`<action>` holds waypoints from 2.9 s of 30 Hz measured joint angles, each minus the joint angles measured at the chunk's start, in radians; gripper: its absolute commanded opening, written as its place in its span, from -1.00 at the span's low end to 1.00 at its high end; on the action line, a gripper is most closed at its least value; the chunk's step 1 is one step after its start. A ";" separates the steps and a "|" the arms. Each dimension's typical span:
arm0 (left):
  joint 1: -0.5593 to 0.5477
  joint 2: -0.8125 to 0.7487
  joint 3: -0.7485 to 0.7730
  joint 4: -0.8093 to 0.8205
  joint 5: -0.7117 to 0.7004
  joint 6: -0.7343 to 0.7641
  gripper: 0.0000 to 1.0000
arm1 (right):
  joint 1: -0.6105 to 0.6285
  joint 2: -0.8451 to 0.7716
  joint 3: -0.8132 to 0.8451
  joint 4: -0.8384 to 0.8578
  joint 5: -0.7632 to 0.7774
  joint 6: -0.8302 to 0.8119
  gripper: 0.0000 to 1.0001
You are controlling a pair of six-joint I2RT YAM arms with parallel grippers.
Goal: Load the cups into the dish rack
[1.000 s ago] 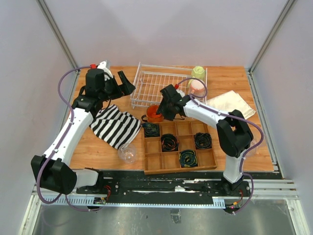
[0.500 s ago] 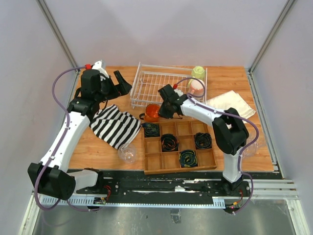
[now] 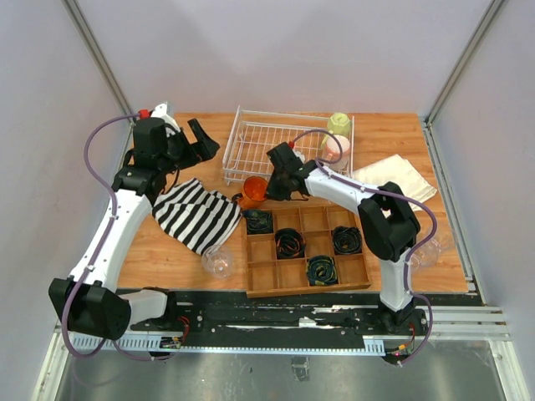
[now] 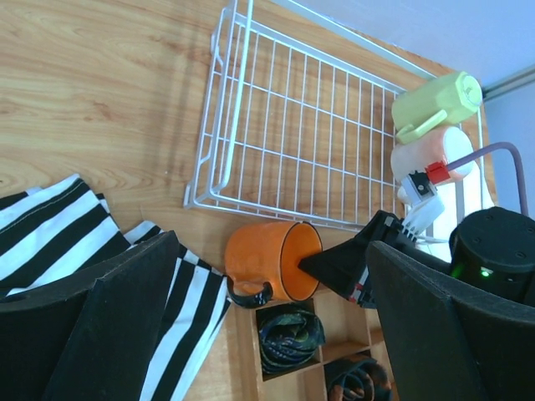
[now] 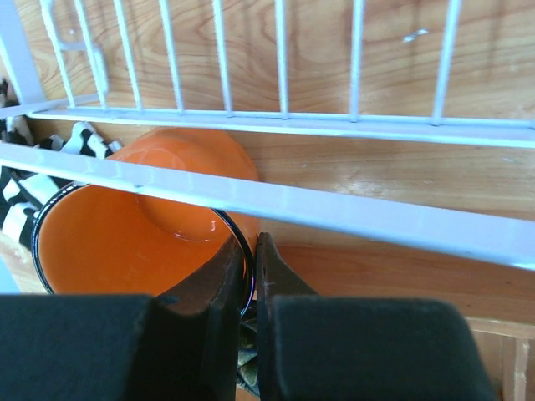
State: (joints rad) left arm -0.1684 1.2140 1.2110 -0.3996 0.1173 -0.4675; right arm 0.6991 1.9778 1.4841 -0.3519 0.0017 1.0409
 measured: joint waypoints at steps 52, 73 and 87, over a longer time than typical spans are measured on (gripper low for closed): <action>0.035 0.111 -0.204 0.476 0.686 -0.782 0.78 | -0.290 -0.445 -0.231 0.408 -0.303 -0.338 -0.99; -0.085 0.197 -0.293 1.064 0.665 -1.307 0.81 | -0.300 -0.380 -0.266 0.840 -0.447 -0.281 -0.99; -0.112 0.277 -0.261 1.155 0.655 -1.372 0.66 | -0.240 -0.379 -0.284 0.898 -0.447 -0.277 -0.99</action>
State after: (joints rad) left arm -0.2806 1.4914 0.9501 0.7551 0.7723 -1.8393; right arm 0.4587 1.5990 1.1999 0.5457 -0.4454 0.7635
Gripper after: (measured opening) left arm 0.865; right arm 0.084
